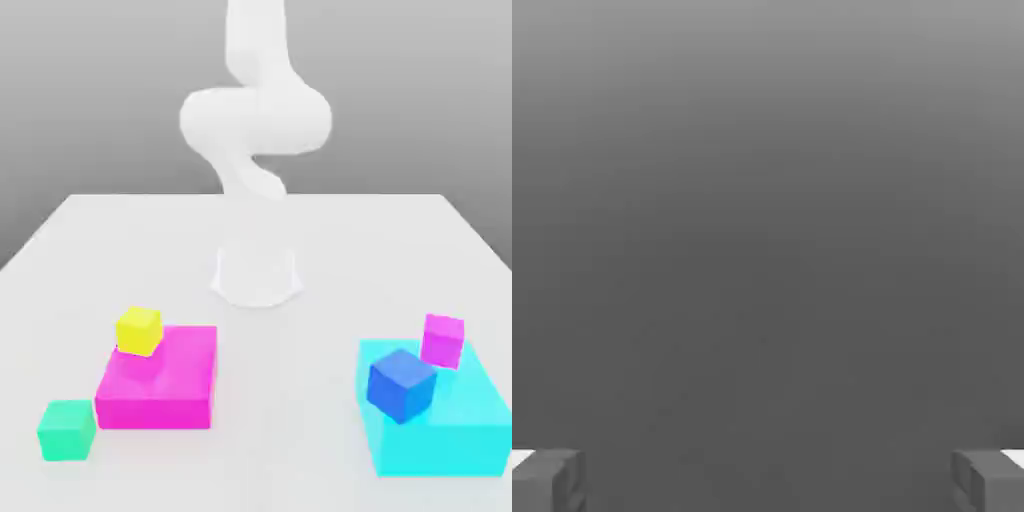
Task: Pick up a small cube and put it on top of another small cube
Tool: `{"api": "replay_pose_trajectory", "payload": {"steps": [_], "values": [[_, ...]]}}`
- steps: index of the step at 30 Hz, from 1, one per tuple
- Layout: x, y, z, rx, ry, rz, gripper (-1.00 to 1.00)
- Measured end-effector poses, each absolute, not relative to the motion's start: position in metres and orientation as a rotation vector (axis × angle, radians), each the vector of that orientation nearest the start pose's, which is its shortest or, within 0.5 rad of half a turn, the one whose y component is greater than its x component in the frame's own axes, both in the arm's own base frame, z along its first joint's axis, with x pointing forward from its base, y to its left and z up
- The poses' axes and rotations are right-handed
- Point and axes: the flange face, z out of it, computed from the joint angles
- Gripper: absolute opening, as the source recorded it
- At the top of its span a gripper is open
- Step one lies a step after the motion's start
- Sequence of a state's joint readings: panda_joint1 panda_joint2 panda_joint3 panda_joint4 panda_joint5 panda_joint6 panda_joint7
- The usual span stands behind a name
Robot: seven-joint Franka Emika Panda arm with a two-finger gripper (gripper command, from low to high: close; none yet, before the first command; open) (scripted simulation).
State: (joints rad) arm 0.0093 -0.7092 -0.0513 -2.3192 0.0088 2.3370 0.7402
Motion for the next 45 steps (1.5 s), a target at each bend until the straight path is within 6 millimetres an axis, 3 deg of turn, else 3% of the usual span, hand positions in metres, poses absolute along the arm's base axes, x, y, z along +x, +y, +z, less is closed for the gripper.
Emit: {"api": "replay_pose_trajectory", "payload": {"steps": [6,13,18,25,30,31,38,43,45], "values": [[0.442,-0.078,0.564,-2.612,1.051,-0.726,0.00],[0.467,-0.141,0.430,-2.728,1.084,-0.481,0.00],[0.455,-0.189,0.334,-2.800,1.126,-0.303,0.00],[0.402,-0.240,0.213,-2.909,1.152,-0.038,0.00],[0.394,-0.246,0.148,-2.925,1.152,-0.004,0.00],[0.394,-0.246,0.139,-2.924,1.153,-0.002,-1.00],[0.393,-0.246,0.138,-2.923,1.153,0.001,-1.00],[0.395,-0.243,0.191,-2.924,1.143,0.001,-1.00],[0.414,-0.200,0.207,-2.951,0.995,0.007,-1.00]]}}
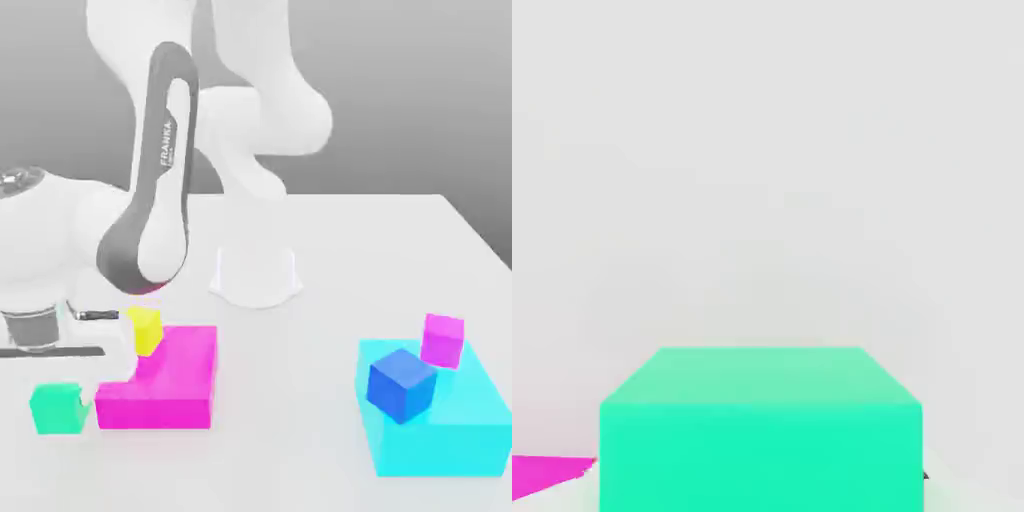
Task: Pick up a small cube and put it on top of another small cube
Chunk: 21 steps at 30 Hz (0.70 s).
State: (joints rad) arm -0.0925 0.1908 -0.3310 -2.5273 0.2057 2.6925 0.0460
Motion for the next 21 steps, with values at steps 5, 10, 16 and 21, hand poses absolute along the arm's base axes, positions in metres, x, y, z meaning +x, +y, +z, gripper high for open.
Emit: {"api": "replay_pose_trajectory", "payload": {"steps": [5,10,16,21], "values": [[0.445,-0.059,0.241,-3.024,0.523,0.029,-1.00],[0.420,0.111,0.290,-3.063,-0.075,0.046,-1.00],[0.337,0.236,0.333,-3.063,-0.628,0.013,-1.00],[0.323,0.250,0.282,-3.061,-0.703,0.004,1.00]]}}
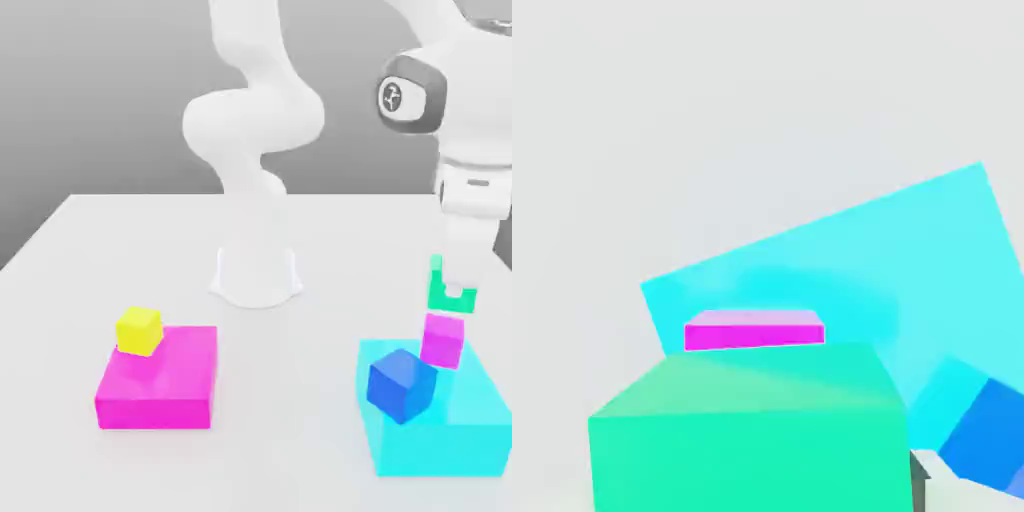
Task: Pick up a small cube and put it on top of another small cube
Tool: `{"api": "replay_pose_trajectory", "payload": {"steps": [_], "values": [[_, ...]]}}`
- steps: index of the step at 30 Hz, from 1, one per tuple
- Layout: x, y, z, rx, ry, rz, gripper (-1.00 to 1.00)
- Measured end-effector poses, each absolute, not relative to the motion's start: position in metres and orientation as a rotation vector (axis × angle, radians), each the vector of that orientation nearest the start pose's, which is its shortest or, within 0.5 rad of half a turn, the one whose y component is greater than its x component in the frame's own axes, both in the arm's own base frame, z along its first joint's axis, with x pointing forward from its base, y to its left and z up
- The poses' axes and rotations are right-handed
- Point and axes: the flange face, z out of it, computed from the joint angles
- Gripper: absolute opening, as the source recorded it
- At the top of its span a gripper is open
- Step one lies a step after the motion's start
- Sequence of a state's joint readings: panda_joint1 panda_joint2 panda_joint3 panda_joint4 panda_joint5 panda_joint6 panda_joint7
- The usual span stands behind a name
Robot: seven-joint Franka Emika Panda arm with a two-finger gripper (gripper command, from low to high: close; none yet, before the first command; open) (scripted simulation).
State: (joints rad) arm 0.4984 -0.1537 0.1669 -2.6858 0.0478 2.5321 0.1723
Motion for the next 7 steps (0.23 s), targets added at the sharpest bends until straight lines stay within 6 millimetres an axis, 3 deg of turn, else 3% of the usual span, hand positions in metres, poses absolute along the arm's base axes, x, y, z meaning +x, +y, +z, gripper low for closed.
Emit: {"api": "replay_pose_trajectory", "payload": {"steps": [7], "values": [[0.3226,0.2505,0.2815,-3.061,-0.705,0.001,1.00]]}}
